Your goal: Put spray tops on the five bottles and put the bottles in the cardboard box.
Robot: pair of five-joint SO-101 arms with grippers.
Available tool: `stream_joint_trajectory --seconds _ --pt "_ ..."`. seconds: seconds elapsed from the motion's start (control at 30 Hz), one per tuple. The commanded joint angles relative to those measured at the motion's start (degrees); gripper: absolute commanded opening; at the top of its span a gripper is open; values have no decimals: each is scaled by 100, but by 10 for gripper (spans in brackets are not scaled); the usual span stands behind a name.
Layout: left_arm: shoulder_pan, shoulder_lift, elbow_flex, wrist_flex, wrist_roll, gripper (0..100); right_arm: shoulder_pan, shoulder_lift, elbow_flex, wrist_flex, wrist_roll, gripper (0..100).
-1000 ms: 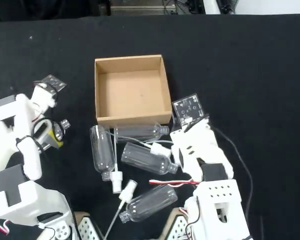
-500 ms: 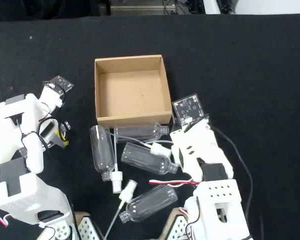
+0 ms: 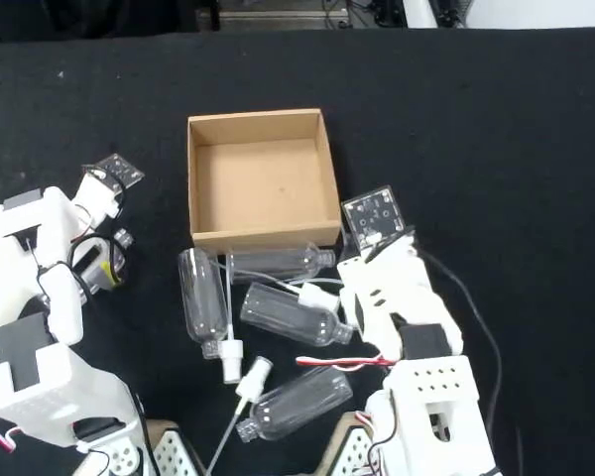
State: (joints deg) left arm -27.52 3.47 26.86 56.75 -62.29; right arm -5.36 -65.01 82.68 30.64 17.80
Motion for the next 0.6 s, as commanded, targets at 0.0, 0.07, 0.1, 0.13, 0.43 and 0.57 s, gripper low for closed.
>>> stream_joint_trajectory --seconds 0.0,0.07,0.1,0.13,0.43,0.57 --pt "-31 -70 -312 229 -70 150 -141 -207 -40 -167 -26 215" --pt "57 -70 -470 492 -53 133 -141 -207 -40 -167 -26 215" --pt "119 -70 -602 659 -44 125 -141 -207 -40 -167 -26 215" --pt "189 -70 -734 870 35 115 -141 -207 -40 -167 -26 215" --pt "884 -79 -2457 3244 1855 49 -141 -207 -40 -167 -26 215" --pt "980 -369 -2589 3341 2655 30 -97 -207 -66 -141 -26 214"
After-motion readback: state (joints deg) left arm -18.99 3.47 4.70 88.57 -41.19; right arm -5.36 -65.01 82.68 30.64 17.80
